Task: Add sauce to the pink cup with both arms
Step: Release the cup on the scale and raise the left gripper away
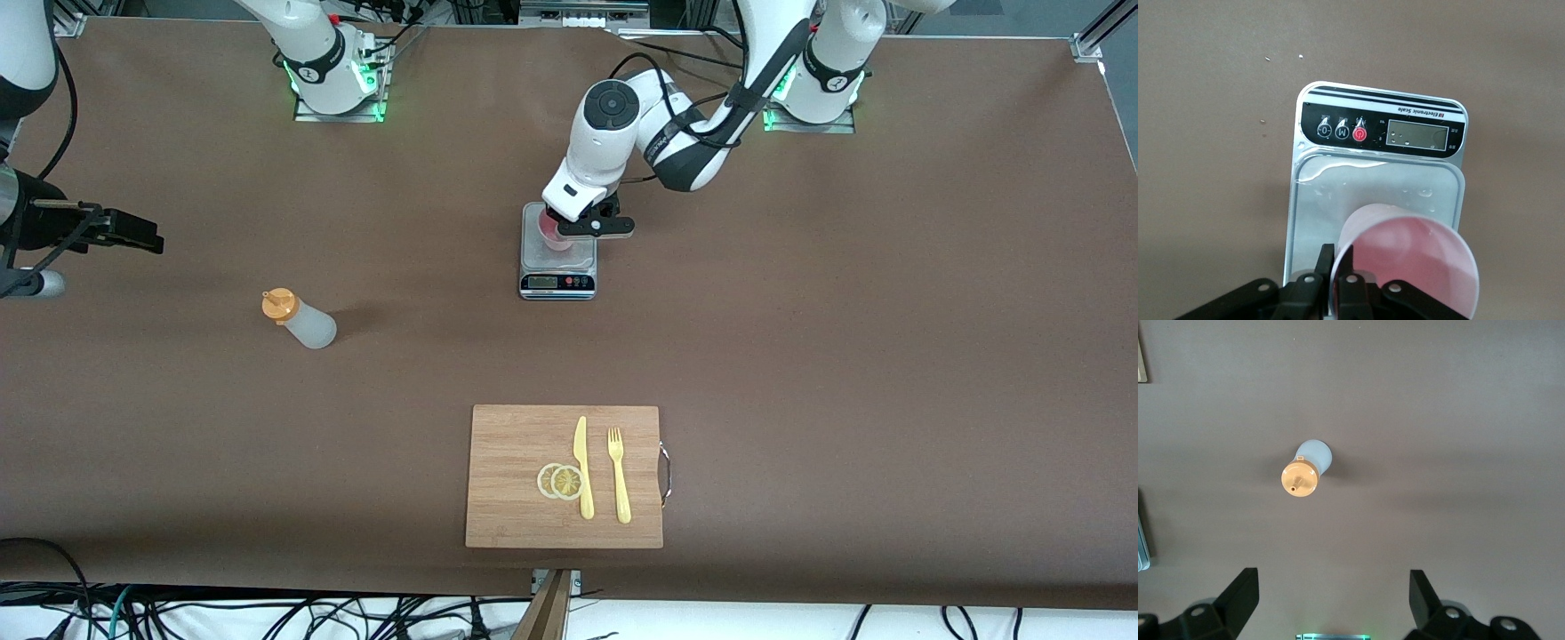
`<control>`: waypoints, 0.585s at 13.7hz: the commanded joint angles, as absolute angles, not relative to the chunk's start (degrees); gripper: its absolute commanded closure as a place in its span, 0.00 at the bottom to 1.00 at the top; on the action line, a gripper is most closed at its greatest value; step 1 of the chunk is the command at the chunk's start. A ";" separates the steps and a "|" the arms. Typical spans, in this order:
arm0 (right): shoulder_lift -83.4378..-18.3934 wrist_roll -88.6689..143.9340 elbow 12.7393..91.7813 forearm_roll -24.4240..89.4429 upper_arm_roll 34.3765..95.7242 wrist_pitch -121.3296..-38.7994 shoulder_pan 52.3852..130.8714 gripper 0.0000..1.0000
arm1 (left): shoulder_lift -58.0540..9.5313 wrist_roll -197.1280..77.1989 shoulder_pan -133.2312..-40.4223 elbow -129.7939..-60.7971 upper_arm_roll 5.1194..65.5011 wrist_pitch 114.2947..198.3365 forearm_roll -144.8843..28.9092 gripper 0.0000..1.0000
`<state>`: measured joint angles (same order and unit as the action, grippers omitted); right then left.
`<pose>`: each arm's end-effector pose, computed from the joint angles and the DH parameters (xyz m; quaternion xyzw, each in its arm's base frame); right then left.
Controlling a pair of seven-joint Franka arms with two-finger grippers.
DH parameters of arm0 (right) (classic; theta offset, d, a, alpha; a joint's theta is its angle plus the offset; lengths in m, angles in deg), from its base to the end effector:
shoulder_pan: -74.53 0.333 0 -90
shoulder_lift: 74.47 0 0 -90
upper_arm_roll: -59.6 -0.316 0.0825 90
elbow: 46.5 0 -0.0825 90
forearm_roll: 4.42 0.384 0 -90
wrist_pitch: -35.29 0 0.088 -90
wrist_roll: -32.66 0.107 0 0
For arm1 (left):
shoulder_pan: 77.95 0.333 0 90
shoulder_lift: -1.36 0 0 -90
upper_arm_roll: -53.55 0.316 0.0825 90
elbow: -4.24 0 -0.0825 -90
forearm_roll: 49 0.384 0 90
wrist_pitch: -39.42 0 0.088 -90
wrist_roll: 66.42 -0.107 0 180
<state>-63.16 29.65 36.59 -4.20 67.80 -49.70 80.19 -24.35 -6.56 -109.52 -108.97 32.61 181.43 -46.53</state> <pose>0.6007 -0.0182 0.5606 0.9966 0.0043 -0.0815 0.0082 0.3859 -0.4875 0.2617 0.9948 0.0673 -0.0289 0.0702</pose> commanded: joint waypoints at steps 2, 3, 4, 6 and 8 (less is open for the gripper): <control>-62.43 30.29 35.42 -3.54 67.77 -50.05 80.51 0.00 | -24.22 -6.56 -109.86 -107.64 32.98 181.54 -44.69 0.00; -62.43 30.29 35.42 -3.55 67.77 -50.05 80.42 0.00 | -23.35 -6.56 -109.60 -107.64 33.16 181.36 -44.69 0.00; -62.43 30.20 35.42 -3.55 67.77 -50.14 80.07 0.00 | -21.86 -6.56 -109.07 -107.90 33.24 180.75 -44.69 0.00; -62.25 30.12 35.42 -3.72 67.95 -50.22 79.63 0.00 | -17.56 -6.65 -105.92 -108.70 33.16 178.91 -44.69 0.00; -61.20 30.12 35.24 -3.63 67.86 -50.83 78.66 0.00 | -13.25 -11.54 -101.79 -108.96 32.63 172.43 -44.78 0.00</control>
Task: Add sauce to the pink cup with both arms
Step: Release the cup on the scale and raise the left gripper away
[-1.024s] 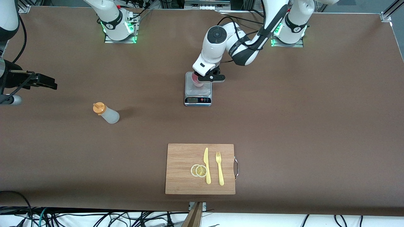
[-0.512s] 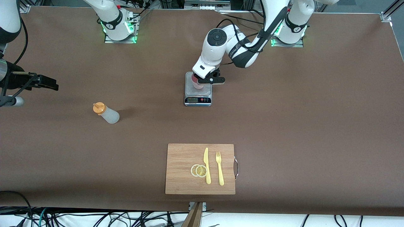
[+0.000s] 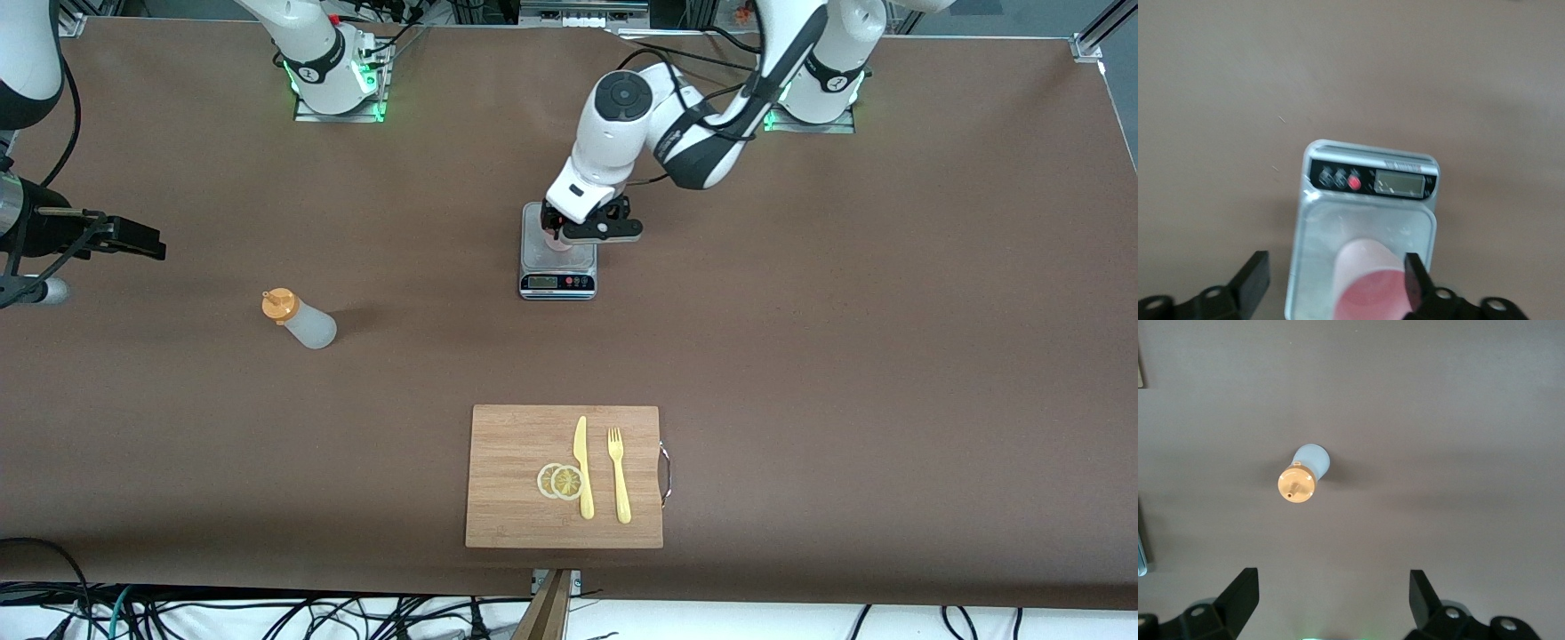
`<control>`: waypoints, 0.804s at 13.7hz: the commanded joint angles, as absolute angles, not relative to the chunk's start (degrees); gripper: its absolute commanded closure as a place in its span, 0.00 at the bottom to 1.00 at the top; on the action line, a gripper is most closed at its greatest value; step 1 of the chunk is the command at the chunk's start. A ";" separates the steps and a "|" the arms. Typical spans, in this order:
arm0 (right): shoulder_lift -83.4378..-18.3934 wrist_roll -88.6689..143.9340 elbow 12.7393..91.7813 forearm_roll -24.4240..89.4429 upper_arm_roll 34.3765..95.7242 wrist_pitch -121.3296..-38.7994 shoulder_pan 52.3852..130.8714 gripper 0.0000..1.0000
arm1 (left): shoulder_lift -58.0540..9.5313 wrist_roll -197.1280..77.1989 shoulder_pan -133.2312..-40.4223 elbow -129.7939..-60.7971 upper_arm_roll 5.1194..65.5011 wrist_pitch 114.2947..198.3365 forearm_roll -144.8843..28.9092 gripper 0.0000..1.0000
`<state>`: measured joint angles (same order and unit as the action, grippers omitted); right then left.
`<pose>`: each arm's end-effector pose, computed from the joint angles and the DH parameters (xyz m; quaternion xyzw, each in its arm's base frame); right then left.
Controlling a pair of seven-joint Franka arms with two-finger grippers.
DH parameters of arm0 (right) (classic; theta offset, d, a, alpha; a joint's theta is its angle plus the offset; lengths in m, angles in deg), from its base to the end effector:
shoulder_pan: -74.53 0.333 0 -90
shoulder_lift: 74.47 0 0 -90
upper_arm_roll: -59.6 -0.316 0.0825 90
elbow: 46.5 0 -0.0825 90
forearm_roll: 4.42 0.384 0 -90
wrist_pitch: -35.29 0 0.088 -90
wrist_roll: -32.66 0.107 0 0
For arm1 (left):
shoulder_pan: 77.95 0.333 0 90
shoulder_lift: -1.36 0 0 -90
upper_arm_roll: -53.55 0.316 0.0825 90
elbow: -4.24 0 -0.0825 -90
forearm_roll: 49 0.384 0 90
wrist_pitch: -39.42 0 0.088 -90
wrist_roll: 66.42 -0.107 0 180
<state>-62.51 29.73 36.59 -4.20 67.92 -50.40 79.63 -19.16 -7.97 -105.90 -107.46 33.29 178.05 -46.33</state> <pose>0.6044 -0.0250 0.5547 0.9967 -0.0022 -0.0811 0.0088 0.4269 -0.4602 0.3195 0.9930 0.0869 0.0054 0.0800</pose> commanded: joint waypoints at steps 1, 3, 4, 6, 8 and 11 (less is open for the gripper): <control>-61.11 30.03 35.24 -3.72 67.86 -51.71 78.66 0.00 | -11.23 -14.70 -99.07 -108.96 32.11 169.35 -45.21 0.00; -61.11 29.94 35.24 -4.07 67.86 -51.81 78.66 0.00 | -7.97 -19.72 -95.20 -108.96 31.66 165.47 -45.48 0.00; -61.11 29.85 35.24 -4.16 67.86 -51.81 78.66 0.00 | -6.65 -21.66 -93.61 -108.96 31.66 163.89 -45.48 0.00; -60.85 28.89 35.24 -4.34 67.95 -51.98 78.40 0.00 | -4.28 -27.71 -89.23 -108.88 31.58 160.90 -45.57 0.00; -60.41 18.75 35.42 -4.77 67.95 -53.12 77.17 0.00 | -1.73 -34.39 -85.09 -108.52 31.58 158.17 -45.92 0.00; -57.52 -2.15 36.03 -3.64 67.86 -54.70 74.28 0.00 | 1.88 -43.09 -81.48 -108.00 33.15 150.36 -45.92 0.00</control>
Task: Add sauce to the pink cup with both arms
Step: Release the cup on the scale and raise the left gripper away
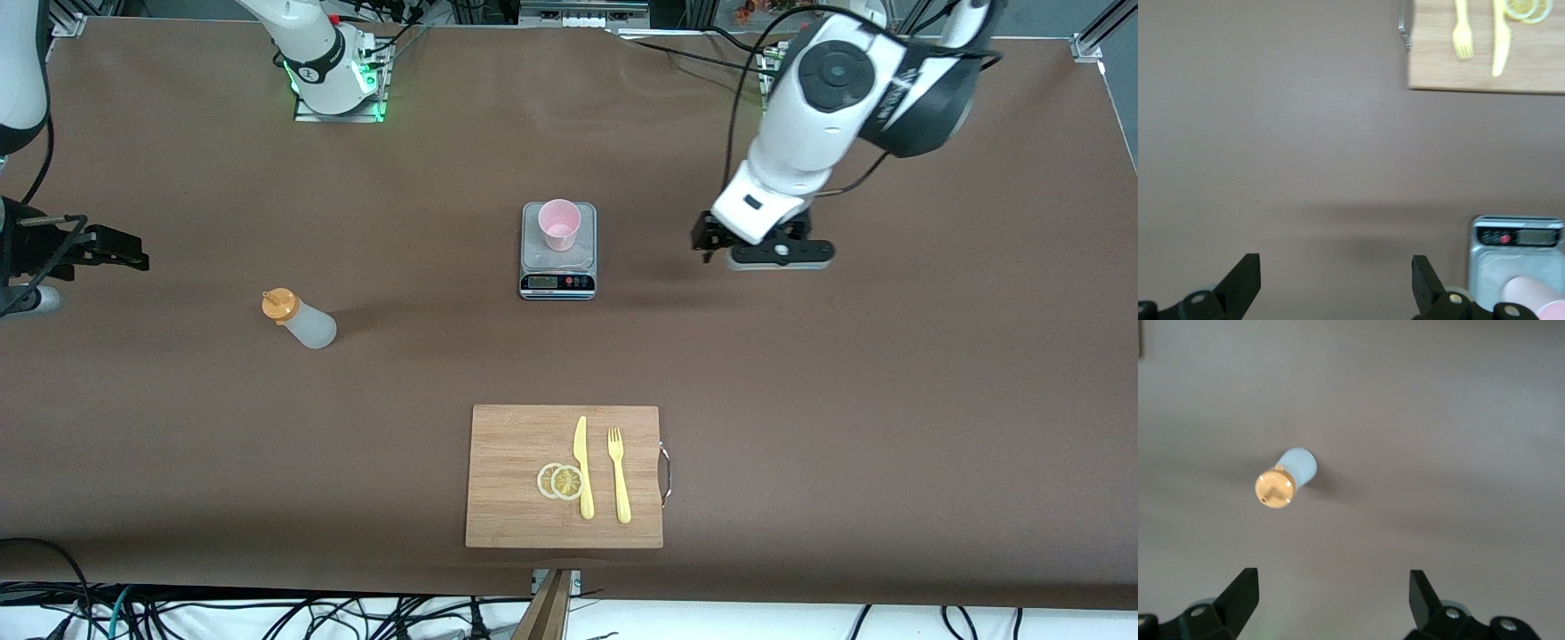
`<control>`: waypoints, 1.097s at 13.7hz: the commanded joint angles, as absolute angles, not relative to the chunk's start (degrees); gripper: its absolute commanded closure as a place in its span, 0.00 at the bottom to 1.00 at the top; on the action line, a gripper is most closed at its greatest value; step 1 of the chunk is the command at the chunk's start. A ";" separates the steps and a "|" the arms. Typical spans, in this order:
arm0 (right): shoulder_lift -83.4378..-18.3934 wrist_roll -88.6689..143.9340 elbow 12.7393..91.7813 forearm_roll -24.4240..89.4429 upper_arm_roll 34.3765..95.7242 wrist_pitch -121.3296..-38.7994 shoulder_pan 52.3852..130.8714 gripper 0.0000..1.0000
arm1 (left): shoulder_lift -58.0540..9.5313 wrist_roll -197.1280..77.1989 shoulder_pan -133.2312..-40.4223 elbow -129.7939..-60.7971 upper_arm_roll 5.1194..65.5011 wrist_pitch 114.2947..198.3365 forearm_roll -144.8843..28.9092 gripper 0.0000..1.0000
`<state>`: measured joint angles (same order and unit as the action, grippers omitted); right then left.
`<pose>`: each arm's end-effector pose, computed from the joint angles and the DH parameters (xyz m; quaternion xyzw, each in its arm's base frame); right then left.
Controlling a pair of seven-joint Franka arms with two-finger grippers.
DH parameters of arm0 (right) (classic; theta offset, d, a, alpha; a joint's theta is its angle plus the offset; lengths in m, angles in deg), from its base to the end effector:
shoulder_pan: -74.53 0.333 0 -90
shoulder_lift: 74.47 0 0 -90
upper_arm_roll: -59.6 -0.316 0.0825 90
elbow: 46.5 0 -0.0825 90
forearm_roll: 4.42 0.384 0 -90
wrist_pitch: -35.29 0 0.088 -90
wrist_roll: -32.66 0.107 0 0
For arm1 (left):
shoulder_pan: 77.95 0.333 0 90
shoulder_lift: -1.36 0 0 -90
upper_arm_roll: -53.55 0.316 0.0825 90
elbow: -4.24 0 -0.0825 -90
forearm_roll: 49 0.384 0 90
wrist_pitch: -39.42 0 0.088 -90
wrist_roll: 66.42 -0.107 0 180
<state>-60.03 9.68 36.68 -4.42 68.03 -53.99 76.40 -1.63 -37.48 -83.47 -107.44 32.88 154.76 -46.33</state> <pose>0.6183 -0.0609 0.5322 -0.9869 -0.1434 0.0737 0.0004 0.5148 -0.2474 0.4549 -0.9998 -0.0145 -0.0123 0.0071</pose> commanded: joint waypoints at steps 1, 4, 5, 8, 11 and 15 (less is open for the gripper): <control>-56.63 -8.41 36.12 -2.94 67.86 -54.97 73.83 0.00 | 2.84 -45.56 -81.03 -107.30 34.72 148.07 -45.92 0.00; -54.17 -21.18 36.29 3.02 67.86 -56.38 71.64 0.00 | 3.12 -51.81 -79.27 -103.09 39.12 139.72 -46.10 0.00; -53.03 -24.78 36.38 5.74 67.86 -56.38 70.76 0.00 | 3.12 -54.44 -79.01 -101.94 40.79 138.13 -46.10 0.00; -47.59 -41.98 36.38 16.37 67.86 -57.25 66.37 0.00 | 3.29 -63.05 -77.25 -100.00 44.83 136.71 -45.92 0.00; -43.01 -56.50 36.91 22.46 67.86 -57.52 63.64 0.00 | 4.17 -64.66 -75.50 -99.56 46.25 136.71 -46.01 0.00; -39.93 -74.09 39.89 33.17 67.86 -57.26 61.96 0.00 | 4.44 -63.87 -74.00 -98.42 46.34 136.71 -46.62 0.00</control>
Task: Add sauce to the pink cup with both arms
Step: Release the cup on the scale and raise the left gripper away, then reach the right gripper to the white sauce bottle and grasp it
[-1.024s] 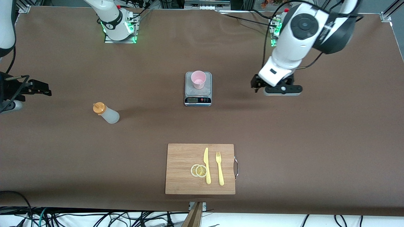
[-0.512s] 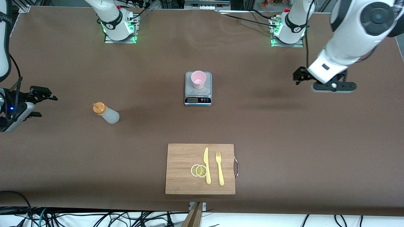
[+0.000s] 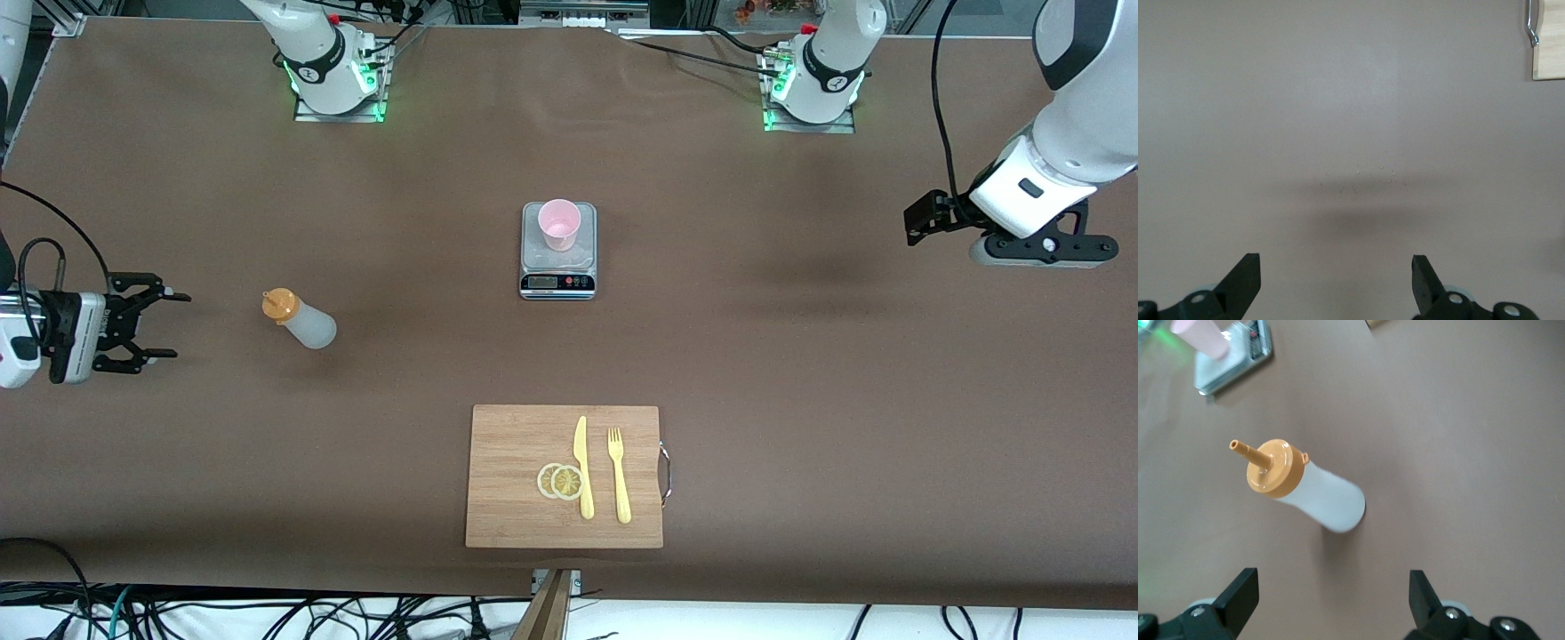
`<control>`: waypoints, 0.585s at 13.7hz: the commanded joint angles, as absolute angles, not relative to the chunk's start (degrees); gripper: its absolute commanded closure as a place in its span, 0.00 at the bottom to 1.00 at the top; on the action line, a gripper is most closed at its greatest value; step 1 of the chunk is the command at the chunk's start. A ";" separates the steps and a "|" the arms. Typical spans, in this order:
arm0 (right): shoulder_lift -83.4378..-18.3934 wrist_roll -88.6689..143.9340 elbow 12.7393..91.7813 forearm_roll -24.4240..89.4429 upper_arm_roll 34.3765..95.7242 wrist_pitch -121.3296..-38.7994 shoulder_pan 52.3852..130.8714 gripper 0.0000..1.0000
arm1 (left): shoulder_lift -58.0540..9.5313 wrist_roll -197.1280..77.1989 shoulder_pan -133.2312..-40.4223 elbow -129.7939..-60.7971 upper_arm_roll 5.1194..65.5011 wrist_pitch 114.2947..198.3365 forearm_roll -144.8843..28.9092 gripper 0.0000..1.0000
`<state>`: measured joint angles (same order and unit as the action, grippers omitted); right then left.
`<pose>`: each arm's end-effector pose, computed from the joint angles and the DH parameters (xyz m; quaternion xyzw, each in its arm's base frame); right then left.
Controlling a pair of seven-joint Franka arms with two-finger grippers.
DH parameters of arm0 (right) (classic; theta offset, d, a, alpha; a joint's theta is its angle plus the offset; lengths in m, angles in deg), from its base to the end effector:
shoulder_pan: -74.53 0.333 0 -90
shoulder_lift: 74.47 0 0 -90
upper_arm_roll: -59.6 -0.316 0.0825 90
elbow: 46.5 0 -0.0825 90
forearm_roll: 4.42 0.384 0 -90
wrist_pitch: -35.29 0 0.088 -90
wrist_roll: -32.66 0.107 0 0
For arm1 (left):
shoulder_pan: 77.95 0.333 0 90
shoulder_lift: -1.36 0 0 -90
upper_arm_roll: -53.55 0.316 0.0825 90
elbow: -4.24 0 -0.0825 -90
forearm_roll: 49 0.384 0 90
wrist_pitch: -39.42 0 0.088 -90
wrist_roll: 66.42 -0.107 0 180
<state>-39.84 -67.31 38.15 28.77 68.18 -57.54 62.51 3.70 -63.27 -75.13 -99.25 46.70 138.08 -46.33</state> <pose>0.6435 -0.1654 0.3087 -0.7754 -0.5460 -0.0943 0.3029 0.5445 -0.0350 0.5480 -0.9994 0.0116 0.0202 0.0267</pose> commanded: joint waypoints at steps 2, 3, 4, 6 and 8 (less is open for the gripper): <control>-39.84 -80.77 42.70 37.30 67.86 -56.91 61.87 0.00 | 4.44 -62.99 -73.91 -98.33 46.43 136.71 -46.80 0.00; -39.84 -83.76 44.10 38.89 67.86 -56.64 61.53 0.00 | 4.44 -62.90 -73.91 -98.24 46.52 136.80 -46.89 0.00; -39.84 -86.49 45.68 40.47 67.86 -56.55 61.44 0.00 | 4.44 -62.81 -74.00 -97.80 46.95 136.80 -46.89 0.00; -39.58 -91.41 48.41 42.68 67.78 -56.64 61.35 0.00 | 3.82 -62.90 -74.08 -95.70 47.31 136.80 -46.89 0.00; -38.61 -95.81 50.26 43.82 67.78 -56.47 60.56 0.00 | 3.82 -62.55 -74.17 -95.34 46.96 136.89 -46.89 0.00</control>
<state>-38.57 -91.20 47.62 41.66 68.16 -56.95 61.92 4.00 -62.97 -74.22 -97.08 47.17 138.03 -46.37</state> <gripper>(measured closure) 0.000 0.000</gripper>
